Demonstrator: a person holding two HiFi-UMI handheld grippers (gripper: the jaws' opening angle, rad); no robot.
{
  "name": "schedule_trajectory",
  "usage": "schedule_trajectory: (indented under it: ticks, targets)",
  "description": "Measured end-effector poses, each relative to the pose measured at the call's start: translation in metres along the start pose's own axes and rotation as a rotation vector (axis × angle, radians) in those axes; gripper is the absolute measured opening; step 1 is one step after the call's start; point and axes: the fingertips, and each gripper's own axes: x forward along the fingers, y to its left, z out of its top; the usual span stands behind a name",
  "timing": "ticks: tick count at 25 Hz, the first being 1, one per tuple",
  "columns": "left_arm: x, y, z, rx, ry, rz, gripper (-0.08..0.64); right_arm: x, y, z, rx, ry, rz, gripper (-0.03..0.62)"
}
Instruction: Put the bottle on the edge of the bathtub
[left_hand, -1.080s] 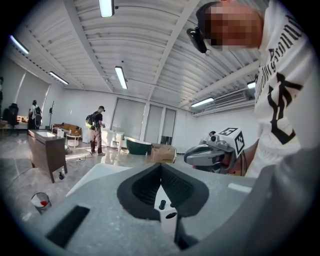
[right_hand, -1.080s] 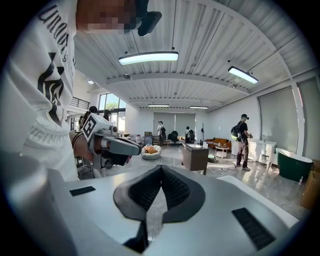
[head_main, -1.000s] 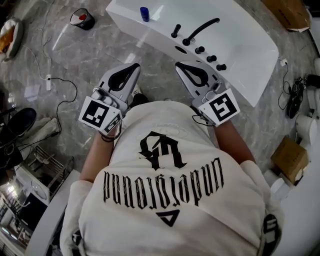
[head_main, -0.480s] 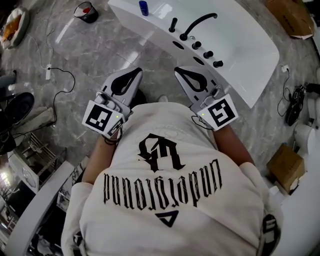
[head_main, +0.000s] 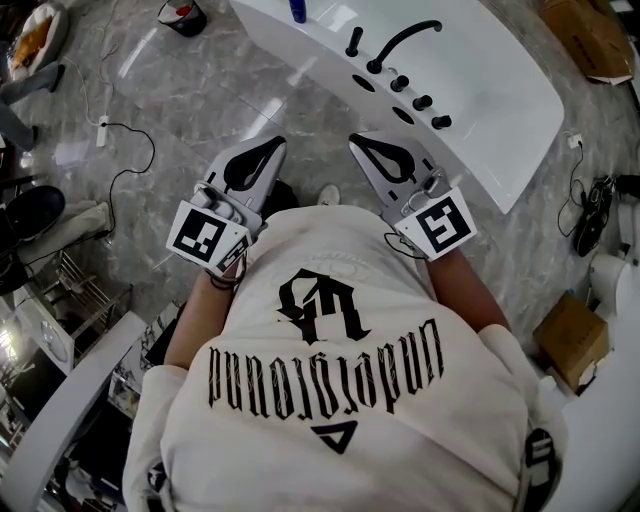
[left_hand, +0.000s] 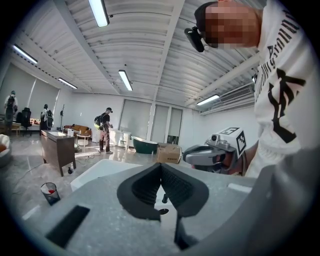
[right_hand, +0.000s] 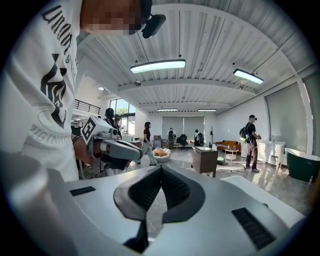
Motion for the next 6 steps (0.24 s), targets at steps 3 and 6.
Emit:
schedule_trajectory:
  ticks: [3, 6]
  targets:
    - [-0.007, -0.002, -0.003, -0.006, -0.001, 0.003, 0.015, -0.001, 0.008, -0.001, -0.002, 0.001, 0.0, 0.014]
    - [-0.011, -0.005, -0.008, -0.017, -0.001, 0.0, 0.015, -0.001, 0.015, -0.004, -0.007, 0.013, 0.001, 0.014]
